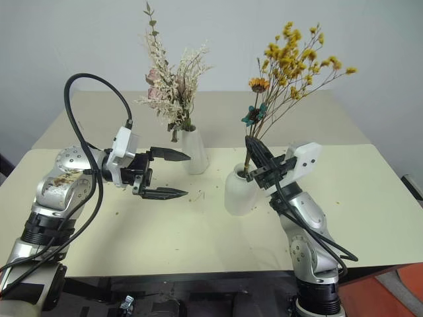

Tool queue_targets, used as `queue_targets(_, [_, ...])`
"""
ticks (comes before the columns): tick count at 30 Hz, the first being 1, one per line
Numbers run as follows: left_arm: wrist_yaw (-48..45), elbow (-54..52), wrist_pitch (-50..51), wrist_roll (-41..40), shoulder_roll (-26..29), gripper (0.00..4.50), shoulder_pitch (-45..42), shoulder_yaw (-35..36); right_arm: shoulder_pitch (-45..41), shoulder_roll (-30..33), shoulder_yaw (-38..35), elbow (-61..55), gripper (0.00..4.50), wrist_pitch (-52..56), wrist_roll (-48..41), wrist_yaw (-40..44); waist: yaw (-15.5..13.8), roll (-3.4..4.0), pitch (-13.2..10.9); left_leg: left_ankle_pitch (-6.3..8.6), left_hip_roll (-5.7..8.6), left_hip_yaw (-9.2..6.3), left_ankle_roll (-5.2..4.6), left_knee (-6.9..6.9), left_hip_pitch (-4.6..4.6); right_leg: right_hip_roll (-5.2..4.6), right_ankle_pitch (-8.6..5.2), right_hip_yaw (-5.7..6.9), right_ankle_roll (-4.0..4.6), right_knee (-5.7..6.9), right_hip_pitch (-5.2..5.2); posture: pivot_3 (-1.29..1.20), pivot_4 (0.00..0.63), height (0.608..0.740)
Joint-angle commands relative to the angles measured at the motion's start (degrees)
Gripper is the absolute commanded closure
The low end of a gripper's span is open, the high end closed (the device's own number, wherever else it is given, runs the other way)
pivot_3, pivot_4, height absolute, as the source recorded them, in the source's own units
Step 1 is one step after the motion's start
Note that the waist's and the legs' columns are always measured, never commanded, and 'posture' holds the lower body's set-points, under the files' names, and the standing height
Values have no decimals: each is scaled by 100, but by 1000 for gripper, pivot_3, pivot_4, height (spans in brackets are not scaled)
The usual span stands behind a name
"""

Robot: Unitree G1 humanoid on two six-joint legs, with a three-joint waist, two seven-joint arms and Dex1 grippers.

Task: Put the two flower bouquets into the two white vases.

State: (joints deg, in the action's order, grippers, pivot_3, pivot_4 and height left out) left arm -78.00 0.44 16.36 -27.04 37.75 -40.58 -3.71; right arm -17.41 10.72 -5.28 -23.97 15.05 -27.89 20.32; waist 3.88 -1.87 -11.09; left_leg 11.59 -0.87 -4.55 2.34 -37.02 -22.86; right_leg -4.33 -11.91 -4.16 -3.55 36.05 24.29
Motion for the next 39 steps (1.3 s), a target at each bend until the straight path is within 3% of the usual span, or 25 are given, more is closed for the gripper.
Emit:
queue_targets(1, [64,-217,-98,6,79,0,-28,137,14,3,72,-128,3949,-328,118,105,-6,0,0,0,0,0,0,0,0,0,-2,0,-3,0,0,0,150,740])
queue_targets(2, [69,-213,-97,-2,81,0,-27,140,35,-3,88,-131,3768,-352,117,134,-9,0,0,0,0,0,0,0,0,0,-2,0,-4,0,0,0,150,740])
queue_targets(13, [124,-162,-164,1,50,0,-81,103,363,127,43,-292,21,-458,57,354,-11,0,0,0,0,0,0,0,3,0,-4,0,-5,2,-1,0,150,740])
queue_targets(18, [96,-95,-234,27,39,0,-106,92,740,431,-179,-537,21,-341,14,334,-47,0,0,0,2,0,0,1,-2,-2,-4,1,-5,-2,-1,0,150,740])
queue_targets(26, [-56,158,-299,-44,103,0,-153,233,1919,1502,-988,-1597,21,-203,-481,876,-129,0,0,0,1,2,0,0,2,-1,-8,-1,-7,-3,-6,0,150,740])
queue_targets(33, [-115,272,-218,-231,328,0,56,661,3039,2720,-2777,-1970,21,48,-1512,1758,-139,-2,1,0,1,3,0,0,3,-3,-11,-1,-5,-6,-11,0,150,740])
queue_targets(39, [-70,142,-208,-263,573,0,407,914,3712,3506,-4352,-1526,21,424,-2227,2599,-150,-5,3,0,-1,4,0,0,11,-3,-13,-1,-5,-7,-22,0,150,740])
